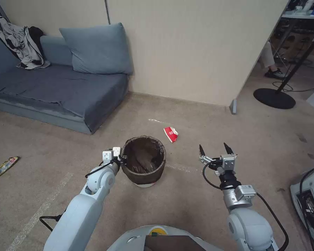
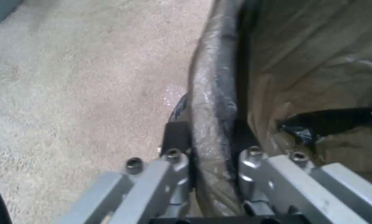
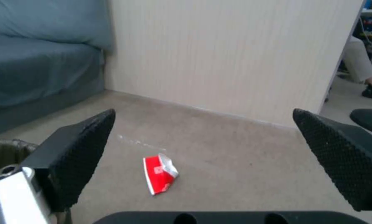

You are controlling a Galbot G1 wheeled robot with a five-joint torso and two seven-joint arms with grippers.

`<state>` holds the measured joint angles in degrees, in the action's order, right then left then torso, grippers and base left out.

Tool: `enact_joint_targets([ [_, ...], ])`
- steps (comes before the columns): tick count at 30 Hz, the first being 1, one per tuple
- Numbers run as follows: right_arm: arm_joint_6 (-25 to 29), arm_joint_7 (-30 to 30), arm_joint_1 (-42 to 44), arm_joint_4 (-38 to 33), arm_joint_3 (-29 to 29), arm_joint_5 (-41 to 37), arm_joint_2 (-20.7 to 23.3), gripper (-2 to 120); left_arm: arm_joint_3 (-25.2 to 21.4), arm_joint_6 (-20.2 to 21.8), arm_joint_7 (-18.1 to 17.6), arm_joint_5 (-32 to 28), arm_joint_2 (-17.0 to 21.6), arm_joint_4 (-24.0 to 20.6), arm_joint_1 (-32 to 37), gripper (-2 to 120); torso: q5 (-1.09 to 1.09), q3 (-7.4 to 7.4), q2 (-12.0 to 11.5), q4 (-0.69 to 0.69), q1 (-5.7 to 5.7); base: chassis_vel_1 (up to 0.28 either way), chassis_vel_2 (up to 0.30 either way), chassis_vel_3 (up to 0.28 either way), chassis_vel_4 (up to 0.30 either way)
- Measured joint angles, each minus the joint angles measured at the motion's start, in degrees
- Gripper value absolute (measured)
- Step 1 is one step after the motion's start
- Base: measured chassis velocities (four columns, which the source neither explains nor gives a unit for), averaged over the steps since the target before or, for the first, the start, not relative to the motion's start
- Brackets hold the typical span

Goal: Pick up the trash bin, then pick up the garbage from the floor and place it into the trash bin.

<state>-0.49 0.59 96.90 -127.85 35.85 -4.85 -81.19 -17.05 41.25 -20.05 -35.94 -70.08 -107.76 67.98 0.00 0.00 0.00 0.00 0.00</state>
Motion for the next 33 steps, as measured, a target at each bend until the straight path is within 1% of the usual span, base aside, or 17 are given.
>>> enact_joint_targets([
  [8, -0.33, -0.05, -0.18, -0.10, 0.01, -0.17, 0.22, 100, -0.15, -0.94, -0.04, -0.33, 0.38, -0.66, 0.34, 7, 0.00, 0.00, 0.00, 0.00, 0.00, 0.000, 0.000, 0.000, 0.000],
  [11, -0.46, -0.26, -0.19, -0.54, 0.18, -0.21, 0.26, 100, -0.65, -2.61, -1.30, -2.16, 0.47, -2.45, 1.12, 7, 0.00, 0.00, 0.00, 0.00, 0.00, 0.000, 0.000, 0.000, 0.000],
  [12, -0.46, -0.26, -0.19, -0.54, 0.18, -0.21, 0.26, 100, -0.65, -2.61, -1.30, -2.16, 0.47, -2.45, 1.12, 7, 0.00, 0.00, 0.00, 0.00, 0.00, 0.000, 0.000, 0.000, 0.000],
  [14, -0.50, -0.51, -0.22, -0.77, 0.35, -0.28, 0.40, 100, -1.20, -5.19, -2.31, -3.22, 0.68, -4.58, 2.54, 7, 0.00, 0.00, 0.00, 0.00, 0.00, 0.000, 0.000, 0.000, 0.000],
  [15, -0.52, -0.56, -0.24, -0.86, 0.41, -0.32, 0.48, 100, -1.59, -5.87, -2.48, -3.34, 0.82, -5.56, 3.11, 7, 0.00, 0.00, 0.00, 0.00, 0.00, 0.000, 0.000, 0.000, 0.000],
  [16, -0.52, -0.56, -0.24, -0.86, 0.41, -0.32, 0.48, 100, -1.59, -5.87, -2.48, -3.34, 0.82, -5.56, 3.11, 7, 0.00, 0.00, 0.00, 0.00, 0.00, 0.000, 0.000, 0.000, 0.000],
  [19, -0.69, -0.68, -0.28, -1.16, 0.47, -0.49, 0.59, 100, -3.05, -8.49, -2.59, -3.57, 1.55, -9.82, 5.75, 7, 0.00, 0.00, 0.00, 0.00, 0.00, 0.000, 0.000, 0.000, 0.000],
  [20, -0.69, -0.68, -0.28, -1.16, 0.47, -0.49, 0.59, 100, -3.05, -8.49, -2.59, -3.57, 1.55, -9.82, 5.75, 7, 0.00, 0.00, 0.00, 0.00, 0.00, 0.000, 0.000, 0.000, 0.000],
  [22, -0.80, -0.69, -0.38, -1.23, 0.47, -0.53, 0.58, 100, -4.02, -10.20, -2.48, -3.38, 1.95, -12.43, 7.28, 7, 0.01, 0.00, 0.00, 0.00, 0.00, 0.000, 0.000, 0.000, 0.000],
  [25, -1.07, -0.72, -0.52, -1.33, 0.44, -0.60, 0.55, 100, -5.01, -13.36, -2.04, -1.28, 2.24, -15.88, 9.55, 7, 0.00, 0.00, 0.00, 0.00, 0.00, 0.000, 0.000, 0.000, 0.000],
  [26, -1.07, -0.72, -0.52, -1.33, 0.44, -0.60, 0.55, 100, -5.01, -13.36, -2.04, -1.28, 2.24, -15.88, 9.55, 7, 0.00, 0.00, 0.00, 0.00, 0.00, 0.000, 0.000, 0.000, 0.000],
  [28, -1.55, -0.77, -0.53, -1.50, 0.46, -0.57, 0.49, 100, -5.80, -15.32, -1.96, 0.85, 1.99, -18.05, 10.91, 7, 0.01, 0.00, 0.00, 0.00, 0.00, 0.000, 0.000, 0.000, 0.000],
  [29, -1.67, -0.79, -0.50, -1.56, 0.50, -0.57, 0.44, 100, -5.95, -15.63, -1.98, 1.05, 1.86, -18.57, 11.14, 7, 0.01, 0.00, 0.00, 0.01, 0.00, 0.000, 0.000, 0.000, 0.000],
  [30, -1.89, -1.00, -0.29, -1.76, 0.73, -0.43, 0.18, 100, -6.24, -16.00, -2.03, 1.26, 1.40, -20.02, 11.61, 7, 0.00, 0.00, 0.00, 0.01, 0.00, 0.000, 0.000, 0.000, 0.000],
  [33, -2.04, -1.25, -0.13, -2.00, 0.91, -0.37, -0.07, 100, -6.48, -16.38, -1.80, 1.42, 1.03, -21.13, 12.09, 7, 0.00, 0.00, 0.00, -0.02, 0.00, 0.000, 0.000, 0.000, 0.000],
])
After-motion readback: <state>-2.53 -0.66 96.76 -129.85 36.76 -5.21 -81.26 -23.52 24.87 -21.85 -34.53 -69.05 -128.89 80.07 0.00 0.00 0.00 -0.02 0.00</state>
